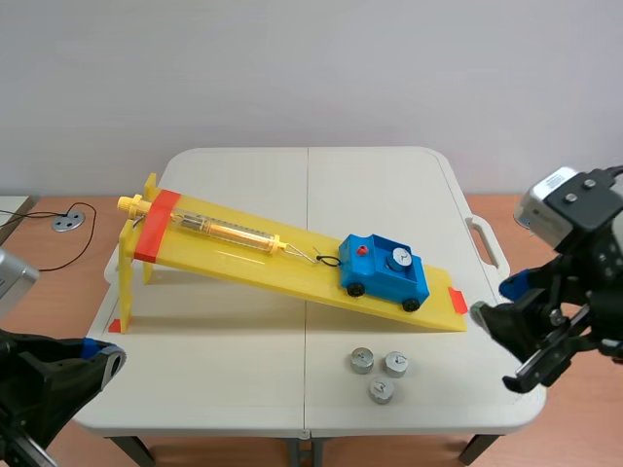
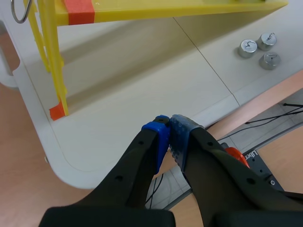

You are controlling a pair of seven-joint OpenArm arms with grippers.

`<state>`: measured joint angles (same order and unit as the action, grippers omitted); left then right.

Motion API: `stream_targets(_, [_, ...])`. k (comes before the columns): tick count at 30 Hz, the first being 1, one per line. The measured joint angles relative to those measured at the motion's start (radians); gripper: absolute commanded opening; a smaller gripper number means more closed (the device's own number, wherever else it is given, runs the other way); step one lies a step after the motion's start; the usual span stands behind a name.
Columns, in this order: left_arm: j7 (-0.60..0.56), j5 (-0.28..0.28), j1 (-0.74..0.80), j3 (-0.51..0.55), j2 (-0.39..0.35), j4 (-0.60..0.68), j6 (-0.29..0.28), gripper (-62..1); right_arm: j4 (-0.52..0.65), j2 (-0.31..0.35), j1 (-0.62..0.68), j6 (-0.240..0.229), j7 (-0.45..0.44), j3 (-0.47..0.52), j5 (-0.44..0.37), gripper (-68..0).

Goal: Place the four metal weights on the blue cart on the ramp.

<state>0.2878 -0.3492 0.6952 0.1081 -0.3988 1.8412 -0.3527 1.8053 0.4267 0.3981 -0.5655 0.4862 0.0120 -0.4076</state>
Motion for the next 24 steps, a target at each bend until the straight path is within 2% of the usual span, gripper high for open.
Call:
stream_targets(10, [0.0, 0.0, 0.0, 0.0, 0.0, 0.0, 0.0, -56.9, -0.104, -0.095, -0.007, 0.012, -0.09, -0.167, 0.194, -41.0])
stream_targets(15, [0.0, 0.0, 0.0, 0.0, 0.0, 0.0, 0.0, -56.9, -0.2, -0.125, -0.057, 0.051, -0.114, -0.241, 0.285, -41.0])
stream_targets(19, [0.0, 0.0, 0.0, 0.0, 0.0, 0.0, 0.0, -56.9, -0.275, -0.143, -0.103, 0.084, -0.146, -0.289, 0.332, -41.0])
stream_targets(24, [0.0, 0.0, 0.0, 0.0, 0.0, 0.0, 0.0, -56.9, -0.346, -0.171, -0.141, 0.101, -0.161, -0.32, 0.341, -41.0])
